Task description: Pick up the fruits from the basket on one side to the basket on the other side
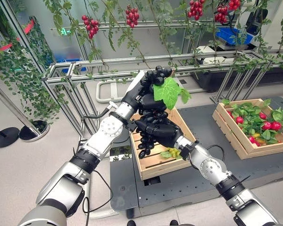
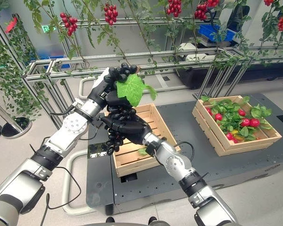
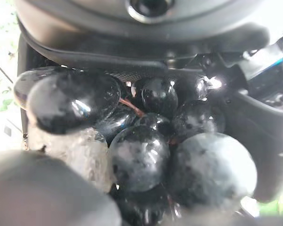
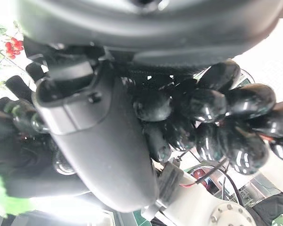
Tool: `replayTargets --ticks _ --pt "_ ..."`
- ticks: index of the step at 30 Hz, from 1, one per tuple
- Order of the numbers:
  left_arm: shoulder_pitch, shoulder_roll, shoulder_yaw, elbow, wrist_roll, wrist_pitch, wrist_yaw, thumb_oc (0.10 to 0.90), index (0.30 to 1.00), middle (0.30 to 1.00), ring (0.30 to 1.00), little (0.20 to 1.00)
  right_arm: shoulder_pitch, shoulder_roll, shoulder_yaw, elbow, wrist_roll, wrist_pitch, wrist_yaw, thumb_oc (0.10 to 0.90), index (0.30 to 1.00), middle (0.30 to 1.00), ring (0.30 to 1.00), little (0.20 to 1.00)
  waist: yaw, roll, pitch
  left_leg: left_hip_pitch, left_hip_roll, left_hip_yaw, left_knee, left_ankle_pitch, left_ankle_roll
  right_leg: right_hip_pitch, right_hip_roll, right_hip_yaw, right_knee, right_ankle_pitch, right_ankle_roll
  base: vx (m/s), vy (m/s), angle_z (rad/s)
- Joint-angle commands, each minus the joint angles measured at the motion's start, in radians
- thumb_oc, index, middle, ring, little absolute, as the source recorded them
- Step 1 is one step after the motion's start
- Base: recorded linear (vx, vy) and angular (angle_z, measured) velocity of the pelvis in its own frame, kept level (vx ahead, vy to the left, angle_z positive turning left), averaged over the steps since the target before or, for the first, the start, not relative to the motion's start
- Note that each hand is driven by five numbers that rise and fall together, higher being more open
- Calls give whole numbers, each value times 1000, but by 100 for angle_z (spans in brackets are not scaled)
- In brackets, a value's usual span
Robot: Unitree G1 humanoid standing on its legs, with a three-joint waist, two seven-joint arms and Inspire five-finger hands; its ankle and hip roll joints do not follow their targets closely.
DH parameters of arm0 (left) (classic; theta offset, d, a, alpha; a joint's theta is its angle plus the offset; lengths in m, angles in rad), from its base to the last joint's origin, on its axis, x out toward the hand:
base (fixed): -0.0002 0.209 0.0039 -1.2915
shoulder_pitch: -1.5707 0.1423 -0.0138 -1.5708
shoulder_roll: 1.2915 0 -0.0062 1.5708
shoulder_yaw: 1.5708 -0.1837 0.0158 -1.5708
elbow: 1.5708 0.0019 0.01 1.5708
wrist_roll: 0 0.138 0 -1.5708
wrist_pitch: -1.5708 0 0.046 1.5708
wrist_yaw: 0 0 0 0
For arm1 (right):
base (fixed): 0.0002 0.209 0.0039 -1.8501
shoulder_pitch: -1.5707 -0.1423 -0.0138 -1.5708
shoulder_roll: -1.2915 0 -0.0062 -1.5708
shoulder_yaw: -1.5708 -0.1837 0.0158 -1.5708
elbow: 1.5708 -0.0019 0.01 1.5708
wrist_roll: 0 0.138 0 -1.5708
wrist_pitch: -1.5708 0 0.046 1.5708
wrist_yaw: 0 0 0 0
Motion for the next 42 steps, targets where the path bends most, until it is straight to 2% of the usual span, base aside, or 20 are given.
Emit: replayTargets --ticks 1,24,28,30,34,37,42 --pt "-61 -74 17 63 -3 -58 12 800 900 900 900 900 -126 104 -185 -27 74 -219 -30 400 300 300 300 300 25 9 -90 85 19 -24 9 -189 -32 43 -61 -33 6 -82 35 0 0 0" --pt "53 11 114 102 2 -132 -1 800 900 900 900 900 7 -2 -297 49 -11 -216 -90 400 300 300 300 300 12 7 -87 89 21 -2 9 -189 -32 36 -61 -21 6 -76 39 2 1 -1" --pt "80 20 144 99 -69 -129 -10 800 900 900 900 900 44 -26 -325 79 -27 -221 -96 400 300 300 300 300 7 8 -84 89 22 4 9 -189 -32 33 -61 -17 6 -74 40 0 0 0" --pt "98 8 175 99 -133 -135 -22 800 900 900 900 900 61 -34 -341 96 -47 -223 -100 400 300 300 300 300 5 6 -84 90 20 7 9 -190 -31 32 -61 -16 6 -73 41 0 0 0" --pt "152 -21 222 59 -172 -135 -6 800 900 900 900 900 103 -33 -365 109 -95 -234 -112 400 300 300 300 300 5 4 -82 95 19 11 9 -193 -29 31 -58 -12 6 -73 40 36 -4 -2" --pt "309 -80 324 -49 -188 -85 47 800 900 900 900 900 209 -13 -422 53 -129 -262 -100 400 300 300 300 300 8 -2 -65 109 18 31 17 -192 -22 34 -54 1 6 -73 31 36 -54 -7" --pt "416 -121 374 -74 -166 -70 83 800 900 900 900 900 256 -5 -471 -35 -139 -293 -77 400 300 300 300 300 13 -8 -36 93 28 20 62 -209 -20 44 -32 -5 27 -93 3 -4 -148 -9"
